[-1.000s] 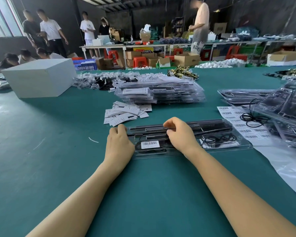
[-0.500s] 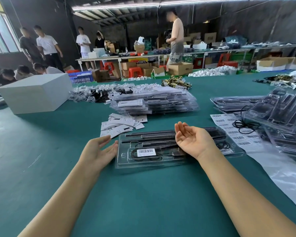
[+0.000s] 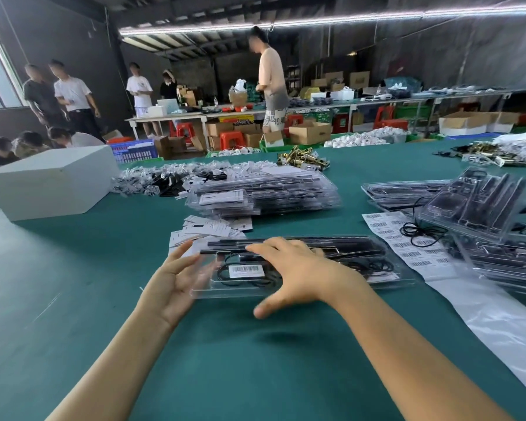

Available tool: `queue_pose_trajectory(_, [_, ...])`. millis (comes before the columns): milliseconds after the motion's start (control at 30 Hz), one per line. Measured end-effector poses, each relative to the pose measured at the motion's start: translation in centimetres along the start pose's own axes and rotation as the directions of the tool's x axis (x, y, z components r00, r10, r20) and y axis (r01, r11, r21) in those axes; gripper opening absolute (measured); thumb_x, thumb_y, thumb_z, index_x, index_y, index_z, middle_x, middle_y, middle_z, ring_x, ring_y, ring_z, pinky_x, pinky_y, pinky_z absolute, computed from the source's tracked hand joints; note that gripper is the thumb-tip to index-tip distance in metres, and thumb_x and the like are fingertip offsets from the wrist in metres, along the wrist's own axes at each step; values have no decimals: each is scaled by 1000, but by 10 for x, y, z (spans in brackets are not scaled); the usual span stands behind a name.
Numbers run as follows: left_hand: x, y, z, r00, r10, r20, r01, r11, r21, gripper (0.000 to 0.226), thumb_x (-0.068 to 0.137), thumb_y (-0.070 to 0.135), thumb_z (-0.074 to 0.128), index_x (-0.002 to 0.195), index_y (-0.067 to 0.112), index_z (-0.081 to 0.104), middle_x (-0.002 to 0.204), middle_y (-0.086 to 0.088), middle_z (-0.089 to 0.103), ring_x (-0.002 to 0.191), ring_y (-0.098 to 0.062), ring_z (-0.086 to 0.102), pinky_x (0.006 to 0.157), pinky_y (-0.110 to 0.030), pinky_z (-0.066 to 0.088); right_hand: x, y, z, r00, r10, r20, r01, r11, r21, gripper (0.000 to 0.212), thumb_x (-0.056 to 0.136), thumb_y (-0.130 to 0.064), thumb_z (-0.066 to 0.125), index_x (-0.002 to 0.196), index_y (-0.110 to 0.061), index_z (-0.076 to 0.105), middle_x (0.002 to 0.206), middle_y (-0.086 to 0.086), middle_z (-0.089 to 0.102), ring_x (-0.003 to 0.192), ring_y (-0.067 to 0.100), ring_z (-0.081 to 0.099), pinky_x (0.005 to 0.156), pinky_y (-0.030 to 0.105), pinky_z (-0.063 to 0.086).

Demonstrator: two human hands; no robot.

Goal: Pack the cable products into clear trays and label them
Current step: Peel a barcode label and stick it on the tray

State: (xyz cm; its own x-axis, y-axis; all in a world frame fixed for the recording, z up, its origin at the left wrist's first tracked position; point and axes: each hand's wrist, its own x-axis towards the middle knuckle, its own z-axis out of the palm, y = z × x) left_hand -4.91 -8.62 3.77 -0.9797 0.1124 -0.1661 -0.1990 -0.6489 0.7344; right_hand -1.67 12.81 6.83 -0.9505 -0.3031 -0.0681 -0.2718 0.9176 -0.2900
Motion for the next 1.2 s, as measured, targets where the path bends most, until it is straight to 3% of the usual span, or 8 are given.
queue_pose_trajectory(167, [-3,0,2,994,72,79,-53,974,-222,55,84,16,58,137,9,46,117,-15,67,94,-25,71,70,-26,60,3,-7,9,964,195,-181,-212,974,-81,73,93,-30,55,148,-38,8,158,5,13,142,41,14,108,65,20])
queue_pose_trajectory(300, [-6,-3,5,969,68,236,-11,972,-237,31,89,31,55,115,13,59,126,-7,63,115,-32,61,89,-42,54,-1,-4,-6,822,58,-567,-119,990,-72,35,99,-20,40,132,-31,43,125,-2,57,113,32,52,94,50,39])
queue_pose_trajectory(467, [-7,-24,6,960,-95,262,98,995,3,46,86,36,52,121,7,57,129,-16,60,116,-39,59,94,-55,45,-12,17,-46,609,53,-791,129,978,165,26,101,-24,43,123,-25,57,80,-8,58,64,5,52,62,17,45])
queue_pose_trajectory(633, [-6,-32,5,957,-147,250,130,988,84,49,82,35,55,122,7,56,126,-20,61,113,-39,61,92,-51,48,-35,32,-84,415,477,-775,488,602,632,21,101,-27,46,81,-21,54,62,1,55,46,8,48,46,25,41])
queue_pose_trajectory(733, [-6,-33,7,958,-151,244,133,987,90,55,81,37,56,128,8,52,126,-20,62,112,-40,61,90,-51,50,-36,40,-91,570,667,-480,618,37,785,15,100,-30,48,95,-21,59,92,8,66,76,14,66,67,33,59])
queue_pose_trajectory(833, [-7,-34,9,958,-141,248,124,989,84,58,80,41,55,130,11,50,127,-20,61,113,-43,59,89,-54,50,-26,49,-81,779,560,-283,571,-447,689,24,101,-30,44,108,-12,58,95,10,68,92,30,68,75,51,56])
queue_pose_trajectory(1033, [-8,-36,8,945,-115,306,90,991,97,52,83,38,53,130,16,54,131,-16,59,116,-42,57,92,-49,51,3,47,-26,929,371,-13,273,-659,701,31,103,-29,39,108,-1,53,107,26,63,108,42,57,99,63,37])
queue_pose_trajectory(1200, [-3,-33,3,968,-39,248,7,991,132,46,83,12,58,129,14,53,124,-14,64,105,-33,66,76,-39,59,13,51,17,957,271,103,153,-773,616,31,99,-29,47,100,2,52,98,34,63,96,48,57,87,62,42])
